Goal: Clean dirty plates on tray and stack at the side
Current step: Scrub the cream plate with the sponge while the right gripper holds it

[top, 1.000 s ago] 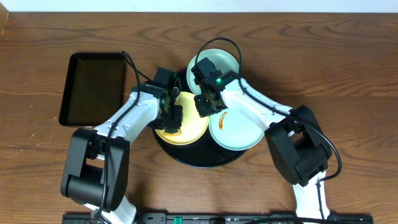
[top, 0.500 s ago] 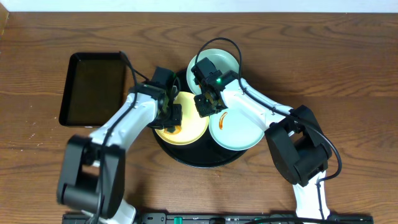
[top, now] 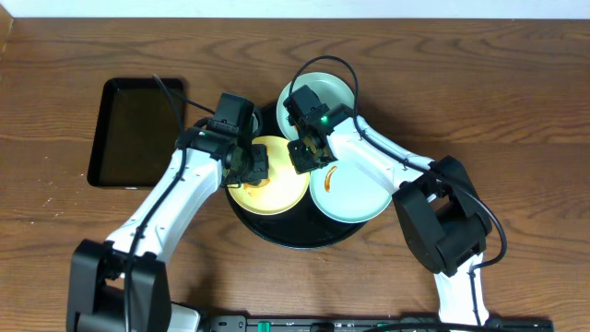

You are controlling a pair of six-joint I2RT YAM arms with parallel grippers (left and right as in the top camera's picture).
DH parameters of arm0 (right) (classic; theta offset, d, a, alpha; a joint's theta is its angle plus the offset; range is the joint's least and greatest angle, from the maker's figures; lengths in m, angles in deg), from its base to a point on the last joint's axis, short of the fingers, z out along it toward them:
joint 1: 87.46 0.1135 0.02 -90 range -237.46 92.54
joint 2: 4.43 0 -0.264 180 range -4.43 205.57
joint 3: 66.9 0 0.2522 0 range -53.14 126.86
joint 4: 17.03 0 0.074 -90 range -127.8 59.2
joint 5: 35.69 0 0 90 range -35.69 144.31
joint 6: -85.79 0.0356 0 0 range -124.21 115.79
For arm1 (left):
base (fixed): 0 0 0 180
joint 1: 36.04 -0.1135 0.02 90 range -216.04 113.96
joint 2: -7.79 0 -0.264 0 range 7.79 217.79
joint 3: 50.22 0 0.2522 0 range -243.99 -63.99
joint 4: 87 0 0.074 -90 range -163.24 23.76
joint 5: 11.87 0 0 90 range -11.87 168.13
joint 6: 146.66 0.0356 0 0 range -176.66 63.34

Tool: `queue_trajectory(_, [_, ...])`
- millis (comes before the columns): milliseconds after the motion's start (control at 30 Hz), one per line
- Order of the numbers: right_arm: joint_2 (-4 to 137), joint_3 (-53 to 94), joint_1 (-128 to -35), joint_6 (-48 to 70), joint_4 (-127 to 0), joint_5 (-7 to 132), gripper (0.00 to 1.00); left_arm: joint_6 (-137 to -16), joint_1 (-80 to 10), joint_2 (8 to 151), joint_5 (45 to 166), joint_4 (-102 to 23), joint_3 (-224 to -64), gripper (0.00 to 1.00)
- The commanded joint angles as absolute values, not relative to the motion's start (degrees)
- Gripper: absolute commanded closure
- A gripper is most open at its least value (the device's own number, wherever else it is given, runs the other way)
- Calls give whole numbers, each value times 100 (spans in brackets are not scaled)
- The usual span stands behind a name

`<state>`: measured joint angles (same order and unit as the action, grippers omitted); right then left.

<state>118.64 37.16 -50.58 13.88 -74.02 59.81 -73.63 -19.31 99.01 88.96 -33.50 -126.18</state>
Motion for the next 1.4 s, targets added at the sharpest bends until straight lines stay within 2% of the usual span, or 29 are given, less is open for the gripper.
queue_trajectory(0, [11945, 3701, -5003, 1399, -7367, 6031, 99, -7586, -1923, 10141, 8970, -3402, -12506, 93])
queue_trajectory(267, [11945, 3701, -5003, 1399, -7365, 6031, 99, -7778, -1918, 10633, 9407, -3898, -12504, 93])
queue_trajectory(567, [11945, 3701, -5003, 1397, -7367, 6031, 99, -7774, -1918, 11293, 9259, -3771, -12493, 93])
queue_trajectory(867, [11945, 3701, -5010, 1397, -7384, 6031, 99, -7811, -1925, 11409, 6509, -3323, -12496, 93])
queue_trajectory(1000, [11945, 3701, -5010, 1397, -7384, 6029, 99, -7822, -1925, 11407, 5661, -3319, -12526, 92])
queue_trajectory(1200, [11945, 3701, -5014, 1397, -7384, 6029, 99, -7846, -1923, 11252, 5678, -3323, -12677, 93])
queue_trajectory(1367, [11945, 3701, -5014, 1397, -7382, 6031, 99, -7839, -1923, 10957, 6784, -3409, -12690, 93])
